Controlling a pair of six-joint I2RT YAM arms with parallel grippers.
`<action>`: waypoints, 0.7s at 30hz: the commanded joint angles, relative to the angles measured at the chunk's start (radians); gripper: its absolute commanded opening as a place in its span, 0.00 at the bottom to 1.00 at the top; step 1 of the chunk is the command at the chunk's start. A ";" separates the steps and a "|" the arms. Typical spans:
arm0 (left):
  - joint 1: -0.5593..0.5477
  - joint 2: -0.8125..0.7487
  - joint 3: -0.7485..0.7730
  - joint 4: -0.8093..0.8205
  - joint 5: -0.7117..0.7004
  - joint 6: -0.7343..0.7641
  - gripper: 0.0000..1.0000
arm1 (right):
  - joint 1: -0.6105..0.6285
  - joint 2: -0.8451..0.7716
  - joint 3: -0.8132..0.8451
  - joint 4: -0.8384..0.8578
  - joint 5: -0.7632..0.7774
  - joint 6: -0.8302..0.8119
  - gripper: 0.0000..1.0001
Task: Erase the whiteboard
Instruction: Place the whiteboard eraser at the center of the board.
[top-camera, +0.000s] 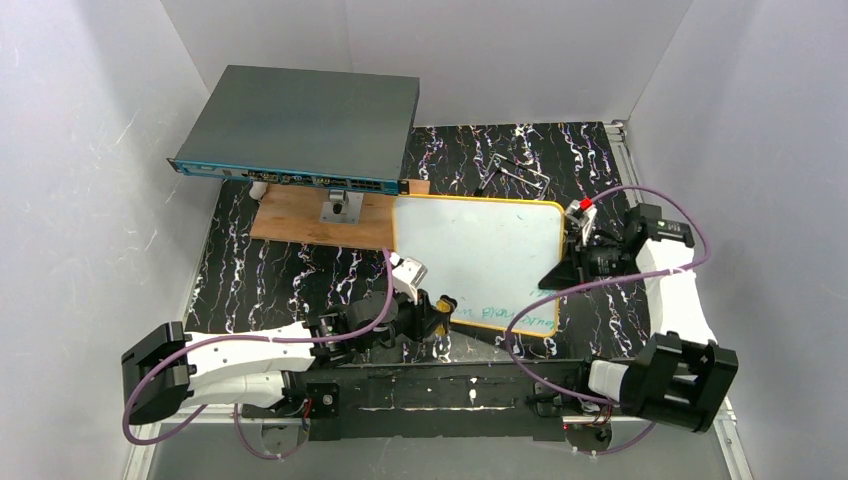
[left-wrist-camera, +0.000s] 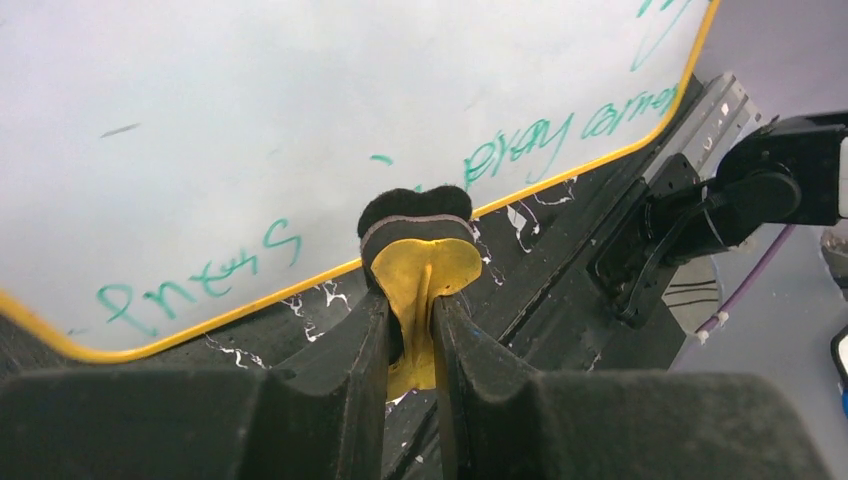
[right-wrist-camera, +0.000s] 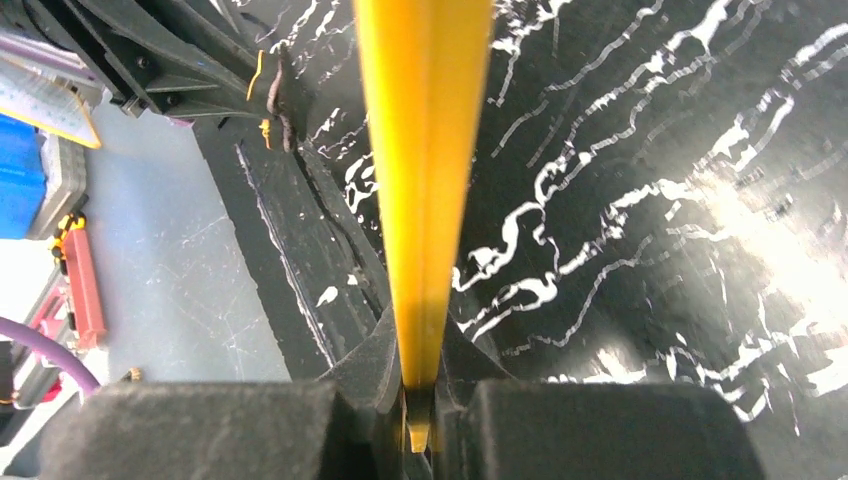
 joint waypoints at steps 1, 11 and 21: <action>0.017 0.031 0.005 -0.016 -0.059 -0.076 0.00 | -0.094 0.077 0.108 -0.159 0.207 -0.204 0.01; 0.068 0.206 0.082 -0.075 -0.053 -0.198 0.00 | -0.205 0.232 0.241 -0.219 0.250 -0.231 0.01; 0.074 0.377 0.167 -0.113 -0.054 -0.249 0.00 | -0.254 0.324 0.309 -0.249 0.263 -0.260 0.01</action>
